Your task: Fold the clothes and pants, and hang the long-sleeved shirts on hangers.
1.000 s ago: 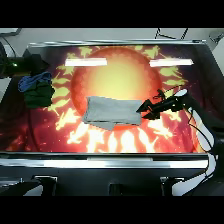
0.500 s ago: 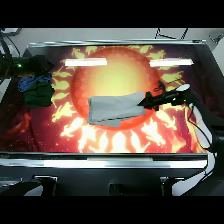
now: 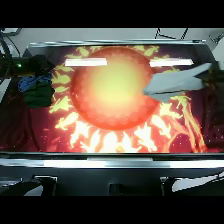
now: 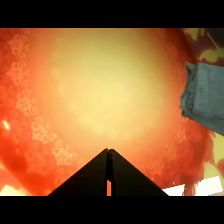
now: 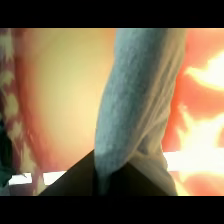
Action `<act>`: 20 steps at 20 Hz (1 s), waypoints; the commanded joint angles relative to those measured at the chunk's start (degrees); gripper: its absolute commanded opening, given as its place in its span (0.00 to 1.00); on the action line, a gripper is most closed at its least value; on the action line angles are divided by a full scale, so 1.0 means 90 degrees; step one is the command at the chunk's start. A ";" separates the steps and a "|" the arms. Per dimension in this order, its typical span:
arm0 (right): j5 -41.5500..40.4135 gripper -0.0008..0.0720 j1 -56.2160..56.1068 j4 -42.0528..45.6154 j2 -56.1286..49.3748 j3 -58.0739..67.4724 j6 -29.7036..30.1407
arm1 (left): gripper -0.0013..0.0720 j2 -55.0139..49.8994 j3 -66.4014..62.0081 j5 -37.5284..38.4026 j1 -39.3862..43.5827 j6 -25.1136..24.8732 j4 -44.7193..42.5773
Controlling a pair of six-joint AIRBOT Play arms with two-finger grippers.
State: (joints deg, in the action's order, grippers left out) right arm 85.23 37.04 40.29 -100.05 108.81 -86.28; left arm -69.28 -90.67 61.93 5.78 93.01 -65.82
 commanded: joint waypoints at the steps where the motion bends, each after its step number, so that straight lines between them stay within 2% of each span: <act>1: 0.0503 0.07 0.1530 0.0520 0.0032 0.0294 -0.0447 | 0.05 -0.0002 0.0002 0.0002 0.0002 0.0012 0.0002; 5: 0.1030 0.07 0.2834 0.1911 0.0032 0.0279 -0.0872 | 0.05 -0.0002 0.0002 0.0002 0.0002 0.0180 0.0000; 9: 0.1292 0.07 0.3031 0.3674 0.0277 -0.0580 -0.1328 | 0.05 -0.0002 0.0002 0.0000 0.0002 0.0245 0.0002; 15: -0.0012 0.07 0.3007 0.5076 0.1557 -0.3689 -0.1443 | 0.05 -0.0002 0.0002 0.0002 0.0002 0.0243 0.0002; 20: -0.0614 0.07 0.3011 0.5438 0.1685 -0.4663 -0.1438 | 0.05 -0.0002 0.0002 0.0002 0.0002 0.0243 0.0000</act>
State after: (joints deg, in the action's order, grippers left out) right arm 83.53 64.05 85.84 -85.97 72.10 -99.07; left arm -69.28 -90.67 61.95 5.78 95.15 -65.80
